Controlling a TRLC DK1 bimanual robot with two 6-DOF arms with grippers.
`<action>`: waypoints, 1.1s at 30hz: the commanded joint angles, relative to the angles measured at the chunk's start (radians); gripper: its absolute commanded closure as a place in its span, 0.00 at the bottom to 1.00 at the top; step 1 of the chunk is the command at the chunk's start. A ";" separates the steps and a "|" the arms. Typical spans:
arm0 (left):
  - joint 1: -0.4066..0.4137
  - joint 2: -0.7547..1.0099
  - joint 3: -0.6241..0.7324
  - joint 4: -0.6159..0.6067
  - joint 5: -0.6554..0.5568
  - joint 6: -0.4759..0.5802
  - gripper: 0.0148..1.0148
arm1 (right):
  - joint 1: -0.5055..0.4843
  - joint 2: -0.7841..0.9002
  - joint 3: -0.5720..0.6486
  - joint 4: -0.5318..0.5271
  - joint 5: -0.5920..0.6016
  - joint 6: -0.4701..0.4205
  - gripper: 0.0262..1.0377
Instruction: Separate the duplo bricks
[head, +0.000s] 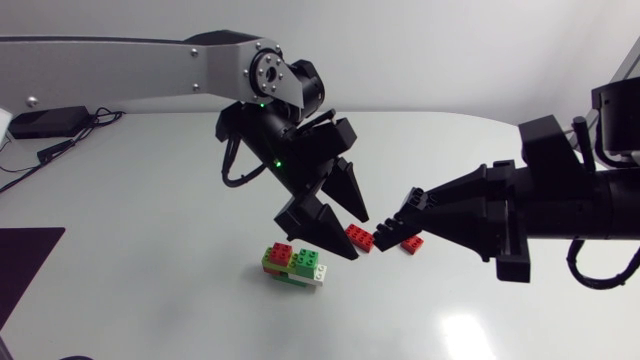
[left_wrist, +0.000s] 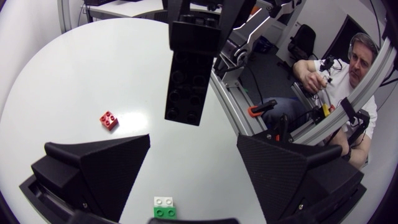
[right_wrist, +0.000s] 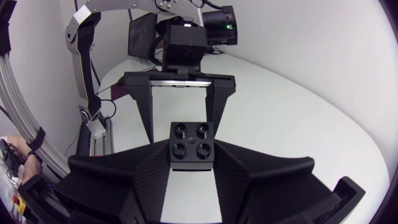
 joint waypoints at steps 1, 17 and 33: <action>-0.015 0.039 0.034 -0.015 0.033 0.011 0.04 | 0.000 0.014 0.012 0.024 -0.010 0.038 0.71; -0.012 0.068 0.065 0.000 0.116 0.023 0.09 | 0.035 0.024 -0.023 0.102 -0.011 0.128 0.71; -0.022 0.101 0.092 0.009 0.162 0.026 0.52 | 0.063 0.055 -0.041 0.139 -0.013 0.148 0.71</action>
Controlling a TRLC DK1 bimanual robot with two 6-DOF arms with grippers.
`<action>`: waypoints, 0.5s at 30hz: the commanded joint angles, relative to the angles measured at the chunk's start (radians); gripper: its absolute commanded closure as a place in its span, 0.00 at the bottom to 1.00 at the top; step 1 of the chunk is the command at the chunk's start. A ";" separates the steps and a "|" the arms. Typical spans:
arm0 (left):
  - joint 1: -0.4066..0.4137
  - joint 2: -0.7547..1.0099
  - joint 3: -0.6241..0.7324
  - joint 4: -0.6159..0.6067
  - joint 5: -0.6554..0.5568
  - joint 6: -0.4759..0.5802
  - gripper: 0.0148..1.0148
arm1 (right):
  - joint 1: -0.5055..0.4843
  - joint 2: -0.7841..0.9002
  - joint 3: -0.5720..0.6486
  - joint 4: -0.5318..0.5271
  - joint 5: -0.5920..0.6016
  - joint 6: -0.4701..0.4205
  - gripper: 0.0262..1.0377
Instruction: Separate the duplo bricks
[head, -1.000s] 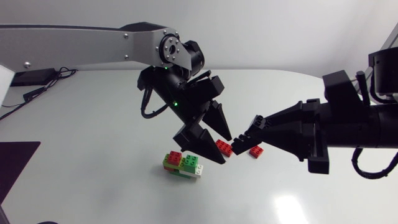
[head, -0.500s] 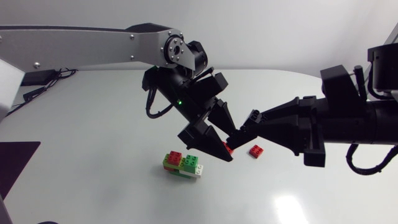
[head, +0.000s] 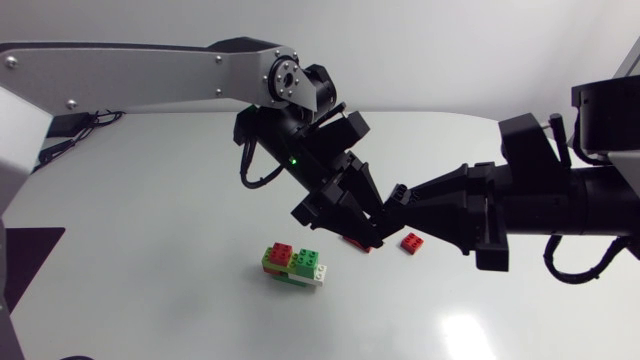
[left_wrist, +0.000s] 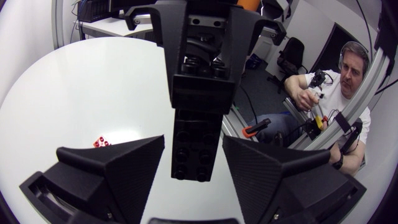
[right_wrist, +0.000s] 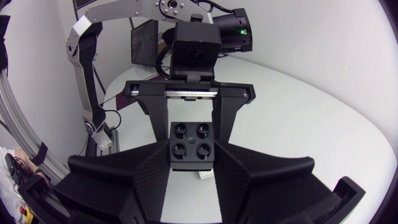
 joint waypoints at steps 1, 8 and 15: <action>-0.006 0.039 0.029 -0.002 0.024 0.026 0.57 | 0.007 0.011 -0.020 0.015 -0.009 0.019 0.71; -0.011 0.050 0.032 -0.005 0.028 0.035 0.86 | 0.002 0.010 -0.028 0.023 -0.015 0.021 0.71; -0.015 0.051 0.035 -0.046 0.028 0.081 0.87 | -0.030 -0.013 -0.020 0.015 -0.055 0.021 0.71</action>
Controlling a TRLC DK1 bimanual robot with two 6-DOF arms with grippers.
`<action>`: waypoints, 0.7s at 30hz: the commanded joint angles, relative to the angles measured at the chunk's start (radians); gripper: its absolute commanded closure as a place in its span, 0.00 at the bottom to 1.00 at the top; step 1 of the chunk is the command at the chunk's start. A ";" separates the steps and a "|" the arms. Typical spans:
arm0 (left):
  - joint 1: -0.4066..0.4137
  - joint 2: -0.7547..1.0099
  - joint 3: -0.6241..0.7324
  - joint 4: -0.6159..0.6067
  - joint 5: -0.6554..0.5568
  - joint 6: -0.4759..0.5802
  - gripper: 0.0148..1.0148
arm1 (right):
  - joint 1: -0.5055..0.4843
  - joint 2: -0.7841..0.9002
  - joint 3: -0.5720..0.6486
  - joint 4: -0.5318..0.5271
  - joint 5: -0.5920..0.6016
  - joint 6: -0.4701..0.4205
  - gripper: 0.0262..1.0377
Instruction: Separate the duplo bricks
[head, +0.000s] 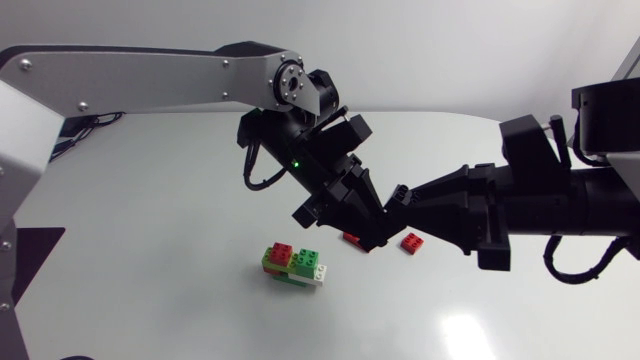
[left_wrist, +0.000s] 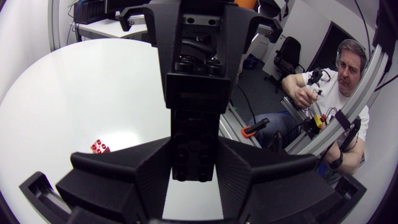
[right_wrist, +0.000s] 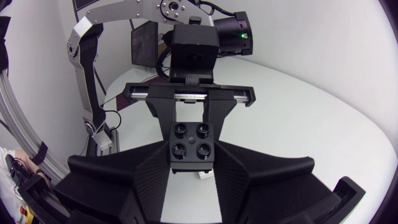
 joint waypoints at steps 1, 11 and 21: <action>-0.011 0.031 0.023 -0.024 0.012 0.042 0.87 | -0.021 -0.021 -0.010 0.006 -0.038 0.022 0.71; -0.020 -0.003 -0.039 -0.009 -0.100 0.048 0.87 | -0.140 -0.078 0.070 -0.068 -0.131 0.022 0.71; 0.012 0.011 -0.039 0.157 -0.502 -0.010 0.87 | -0.217 -0.050 0.036 -0.105 -0.120 -0.083 0.71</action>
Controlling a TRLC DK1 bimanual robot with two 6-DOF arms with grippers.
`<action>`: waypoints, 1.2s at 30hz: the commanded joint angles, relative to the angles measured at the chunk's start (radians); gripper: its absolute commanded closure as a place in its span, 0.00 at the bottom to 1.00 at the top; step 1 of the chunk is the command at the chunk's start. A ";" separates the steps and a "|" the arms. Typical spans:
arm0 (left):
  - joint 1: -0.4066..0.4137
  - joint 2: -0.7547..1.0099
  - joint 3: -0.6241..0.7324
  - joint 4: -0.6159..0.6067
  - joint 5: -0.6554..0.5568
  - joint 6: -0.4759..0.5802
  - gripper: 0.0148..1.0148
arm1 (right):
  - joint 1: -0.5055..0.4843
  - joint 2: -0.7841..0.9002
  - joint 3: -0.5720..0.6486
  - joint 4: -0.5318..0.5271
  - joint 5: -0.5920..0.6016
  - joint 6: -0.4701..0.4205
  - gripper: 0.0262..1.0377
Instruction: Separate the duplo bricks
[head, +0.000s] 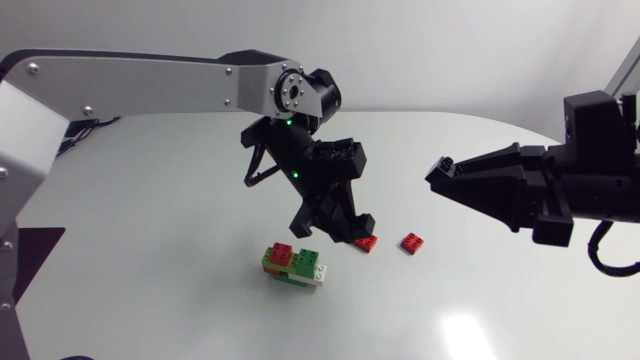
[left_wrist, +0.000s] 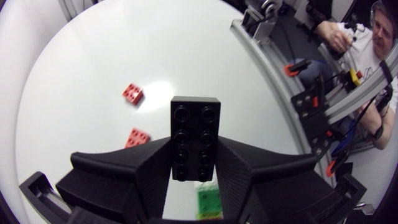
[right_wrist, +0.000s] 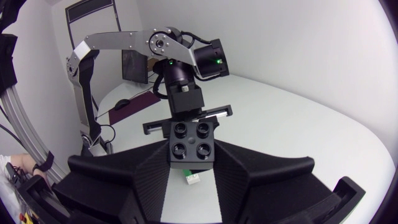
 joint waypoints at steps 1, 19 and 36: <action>0.017 0.026 0.008 0.025 -0.081 -0.014 0.87 | -0.010 0.002 -0.019 -0.016 0.001 -0.037 0.71; 0.088 0.495 0.554 -0.177 -0.544 0.023 0.87 | -0.022 -0.047 -0.097 -0.058 0.042 -0.129 0.71; 0.113 0.501 0.477 -0.125 -0.564 0.018 0.46 | 0.001 -0.032 -0.114 -0.038 0.091 -0.142 0.71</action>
